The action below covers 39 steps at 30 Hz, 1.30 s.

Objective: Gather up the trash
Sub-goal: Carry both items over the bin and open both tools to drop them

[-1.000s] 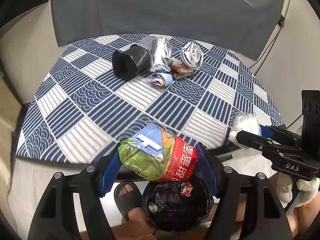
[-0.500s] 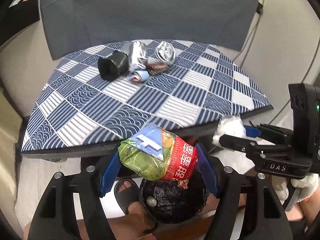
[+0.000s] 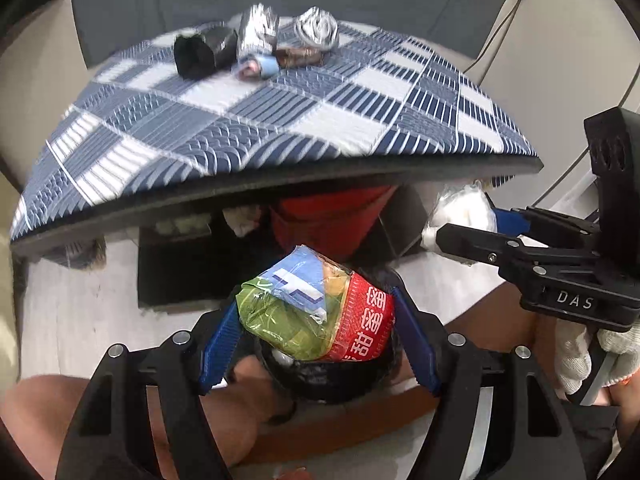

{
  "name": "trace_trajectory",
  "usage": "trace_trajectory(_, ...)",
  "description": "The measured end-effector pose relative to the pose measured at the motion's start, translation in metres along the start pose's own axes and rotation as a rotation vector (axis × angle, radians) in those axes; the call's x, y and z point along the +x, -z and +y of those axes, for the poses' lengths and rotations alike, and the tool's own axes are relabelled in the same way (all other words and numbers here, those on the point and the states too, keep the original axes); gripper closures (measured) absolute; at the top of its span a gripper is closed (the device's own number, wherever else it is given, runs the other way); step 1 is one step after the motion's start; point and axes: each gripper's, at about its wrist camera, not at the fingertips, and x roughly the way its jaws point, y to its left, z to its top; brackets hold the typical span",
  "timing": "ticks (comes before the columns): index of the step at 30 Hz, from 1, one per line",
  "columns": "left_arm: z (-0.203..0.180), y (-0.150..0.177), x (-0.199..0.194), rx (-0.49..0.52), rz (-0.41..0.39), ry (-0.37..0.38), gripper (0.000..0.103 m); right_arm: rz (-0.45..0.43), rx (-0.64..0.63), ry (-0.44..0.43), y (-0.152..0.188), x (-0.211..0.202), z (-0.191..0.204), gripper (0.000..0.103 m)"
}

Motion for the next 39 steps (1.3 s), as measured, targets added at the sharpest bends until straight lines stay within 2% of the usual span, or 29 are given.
trace_trajectory(7,0.001,0.011,0.016,-0.015,0.074,0.022,0.033,0.058,0.017,0.028,0.006,0.014,-0.008,0.052)
trace_trajectory(18,0.005,0.017,0.047,-0.027,0.188,-0.009,0.033,0.163,0.053,0.057,0.012,0.038,-0.019,0.052)
trace_trajectory(35,0.006,0.017,0.059,-0.037,0.213,-0.007,0.031,0.205,0.072,0.048,0.012,0.053,-0.022,0.051)
trace_trajectory(36,0.006,0.017,0.059,-0.040,0.213,-0.005,0.029,0.203,0.075,0.047,0.012,0.053,-0.022,0.050)
trace_trajectory(39,0.008,0.017,0.060,-0.052,0.210,-0.025,0.014,0.188,0.090,0.031,0.010,0.051,-0.024,0.044)
